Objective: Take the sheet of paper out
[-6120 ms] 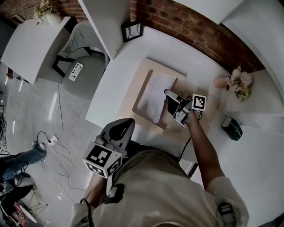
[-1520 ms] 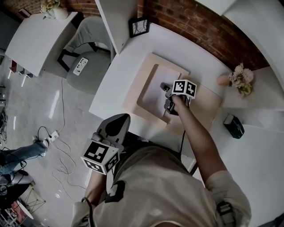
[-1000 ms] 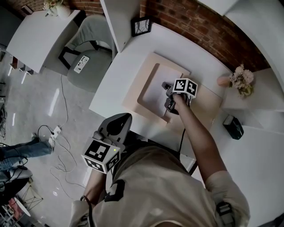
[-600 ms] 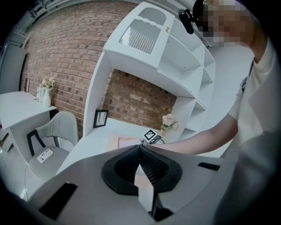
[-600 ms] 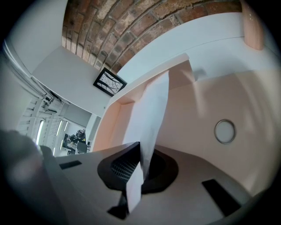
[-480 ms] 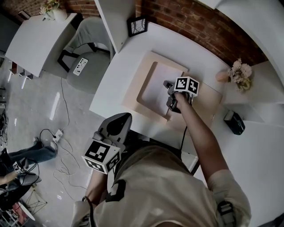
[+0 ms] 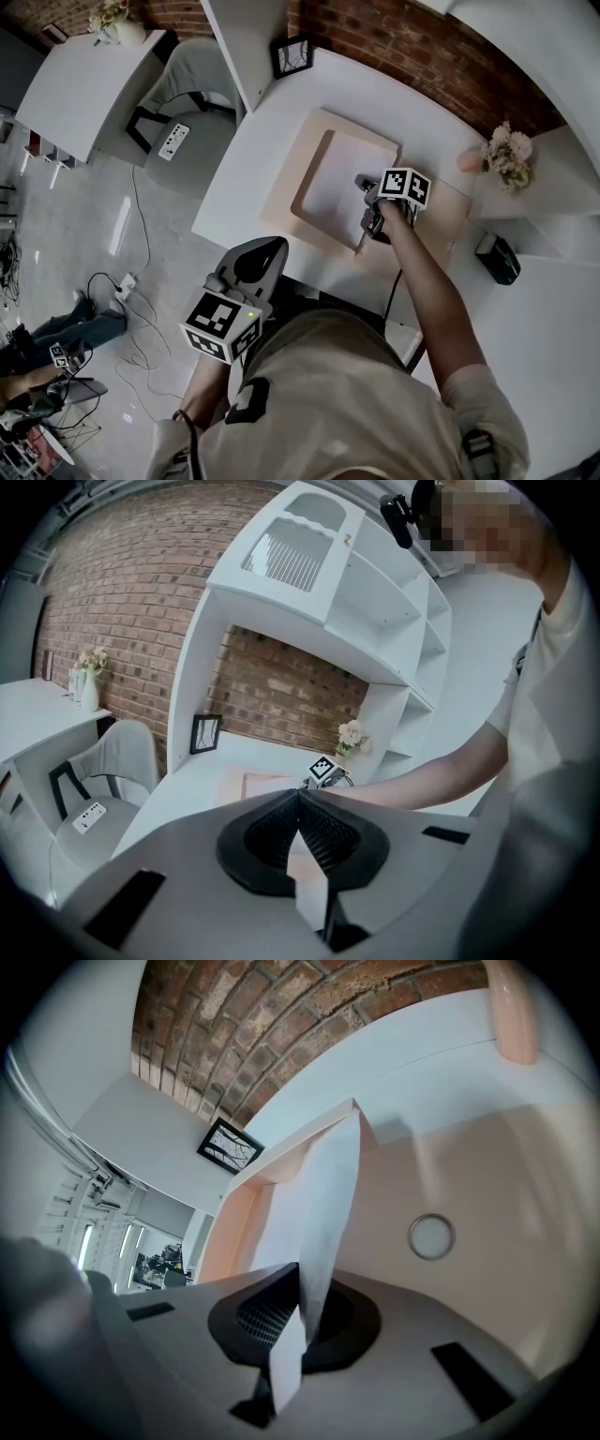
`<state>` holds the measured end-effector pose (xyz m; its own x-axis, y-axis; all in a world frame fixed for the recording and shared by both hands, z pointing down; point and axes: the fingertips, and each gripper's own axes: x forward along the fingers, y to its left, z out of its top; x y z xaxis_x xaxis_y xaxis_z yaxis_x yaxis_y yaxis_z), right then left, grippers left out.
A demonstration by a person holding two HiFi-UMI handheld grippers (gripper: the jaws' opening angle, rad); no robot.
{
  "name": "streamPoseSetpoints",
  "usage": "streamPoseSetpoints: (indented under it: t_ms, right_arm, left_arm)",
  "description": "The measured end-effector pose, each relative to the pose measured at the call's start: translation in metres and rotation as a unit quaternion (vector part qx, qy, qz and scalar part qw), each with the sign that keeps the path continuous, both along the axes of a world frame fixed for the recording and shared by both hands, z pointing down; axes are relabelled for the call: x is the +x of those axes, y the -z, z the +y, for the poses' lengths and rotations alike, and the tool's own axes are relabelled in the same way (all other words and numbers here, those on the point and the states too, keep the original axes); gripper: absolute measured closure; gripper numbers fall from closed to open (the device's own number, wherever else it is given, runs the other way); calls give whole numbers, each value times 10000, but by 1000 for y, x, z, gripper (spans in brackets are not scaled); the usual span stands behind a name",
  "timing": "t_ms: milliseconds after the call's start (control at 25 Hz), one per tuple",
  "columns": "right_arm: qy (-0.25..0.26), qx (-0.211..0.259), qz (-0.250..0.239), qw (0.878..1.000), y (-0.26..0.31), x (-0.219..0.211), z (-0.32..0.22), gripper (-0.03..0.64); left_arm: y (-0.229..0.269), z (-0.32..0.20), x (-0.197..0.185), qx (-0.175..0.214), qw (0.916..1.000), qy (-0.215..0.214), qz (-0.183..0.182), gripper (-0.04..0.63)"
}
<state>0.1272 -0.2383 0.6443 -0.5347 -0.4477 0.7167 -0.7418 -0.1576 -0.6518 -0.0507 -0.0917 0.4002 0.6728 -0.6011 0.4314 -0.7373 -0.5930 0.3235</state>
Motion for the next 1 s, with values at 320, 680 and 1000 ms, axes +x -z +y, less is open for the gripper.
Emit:
streamPoseSetpoints:
  t_ms: [320,680,1000]
  right_arm:
    - [-39,48,27,10000,2,4,0,589]
    - [-97,18,116,9999,0,15,4,589]
    - [-156,45,162,9997,2,22,8,589]
  left_arm:
    - [3,3,1,60,10000,-67,-29,580]
    - [3,1,7,61,9999,-140,-24,580]
    - [4,0,9,79,9997,-212,2,580]
